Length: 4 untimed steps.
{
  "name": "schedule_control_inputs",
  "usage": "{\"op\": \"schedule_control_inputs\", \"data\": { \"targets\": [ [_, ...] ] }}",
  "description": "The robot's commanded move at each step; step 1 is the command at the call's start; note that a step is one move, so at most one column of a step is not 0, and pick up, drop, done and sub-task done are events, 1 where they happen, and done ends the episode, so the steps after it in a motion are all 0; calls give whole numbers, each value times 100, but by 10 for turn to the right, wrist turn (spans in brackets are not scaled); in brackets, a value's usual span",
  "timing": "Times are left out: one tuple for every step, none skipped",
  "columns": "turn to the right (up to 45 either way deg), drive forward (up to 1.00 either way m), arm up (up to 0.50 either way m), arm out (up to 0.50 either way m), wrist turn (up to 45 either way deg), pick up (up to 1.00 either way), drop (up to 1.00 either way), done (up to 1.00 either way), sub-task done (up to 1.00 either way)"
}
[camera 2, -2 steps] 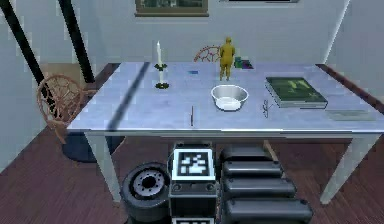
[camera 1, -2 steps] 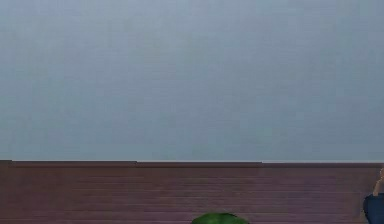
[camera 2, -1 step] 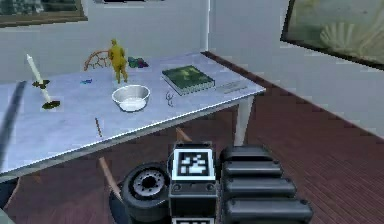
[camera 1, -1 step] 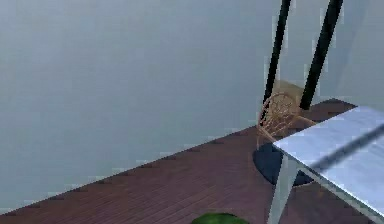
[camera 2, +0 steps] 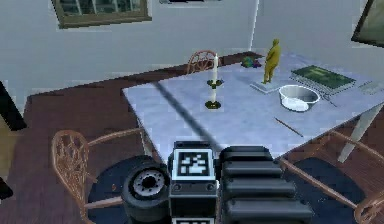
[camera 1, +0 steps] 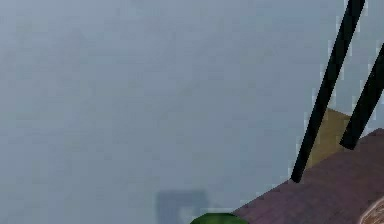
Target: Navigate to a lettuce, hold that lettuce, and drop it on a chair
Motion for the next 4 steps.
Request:
{"op": "schedule_control_inputs", "data": {
  "targets": [
    [60, 0, 0, 0, 0, 0, 0, 0, 0],
    [0, 20, 0, 0, 0, 0, 0, 0, 0],
    [-450, 0, 0, 0, 0, 0, 0, 0, 0],
    [-30, 0, 0, 0, 0, 0, 0, 0, 0]
  ]
}}
